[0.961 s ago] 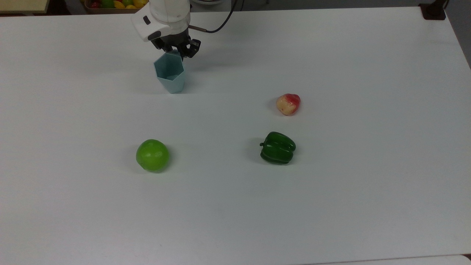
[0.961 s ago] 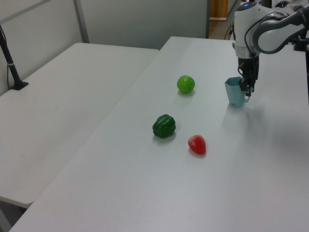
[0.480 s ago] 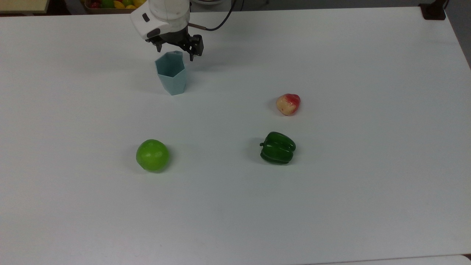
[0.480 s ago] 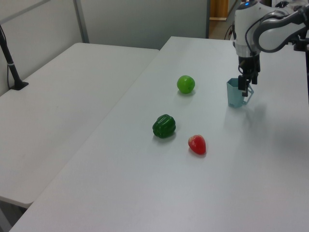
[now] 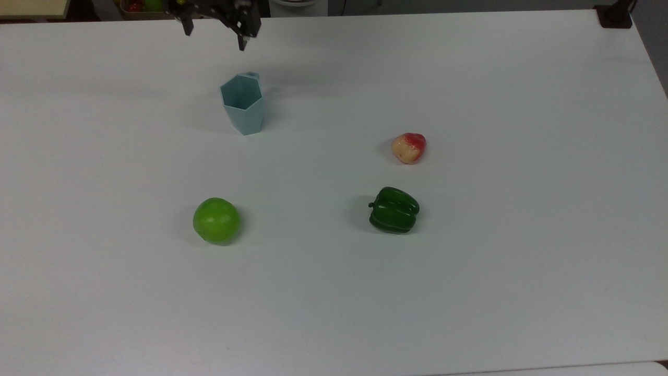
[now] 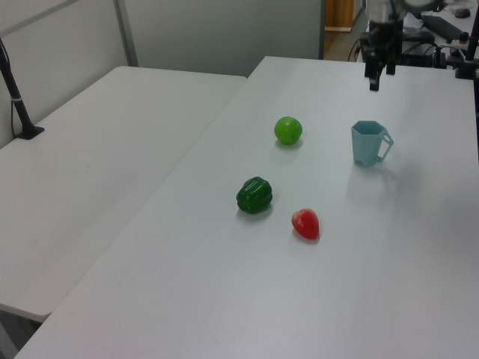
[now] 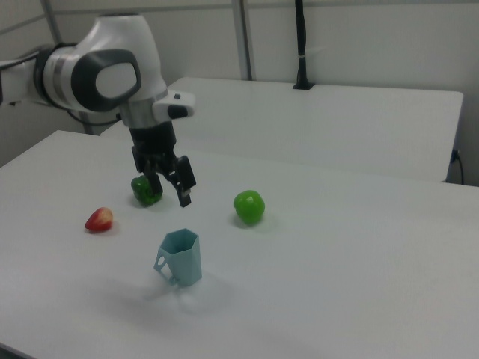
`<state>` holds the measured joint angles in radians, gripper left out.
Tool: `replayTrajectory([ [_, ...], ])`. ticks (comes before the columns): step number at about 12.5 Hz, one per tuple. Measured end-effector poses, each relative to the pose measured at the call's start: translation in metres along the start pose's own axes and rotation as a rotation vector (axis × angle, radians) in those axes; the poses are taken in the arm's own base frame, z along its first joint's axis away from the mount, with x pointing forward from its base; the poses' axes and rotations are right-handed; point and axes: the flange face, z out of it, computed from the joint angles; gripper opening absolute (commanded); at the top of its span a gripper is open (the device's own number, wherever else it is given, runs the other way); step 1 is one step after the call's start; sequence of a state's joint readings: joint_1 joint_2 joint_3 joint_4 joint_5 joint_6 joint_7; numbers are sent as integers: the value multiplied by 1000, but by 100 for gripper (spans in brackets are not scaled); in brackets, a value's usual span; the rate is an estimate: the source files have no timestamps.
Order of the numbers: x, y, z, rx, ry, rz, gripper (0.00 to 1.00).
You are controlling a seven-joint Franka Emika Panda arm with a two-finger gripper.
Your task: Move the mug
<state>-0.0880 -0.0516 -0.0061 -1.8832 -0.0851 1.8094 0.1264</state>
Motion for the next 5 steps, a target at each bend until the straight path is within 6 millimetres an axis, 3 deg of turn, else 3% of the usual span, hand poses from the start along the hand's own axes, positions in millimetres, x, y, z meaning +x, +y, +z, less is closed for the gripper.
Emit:
replayTrajectory([
  [2, 2, 22, -22, 11, 0, 6, 100],
  [5, 2, 39, -27, 12, -4, 10, 100],
])
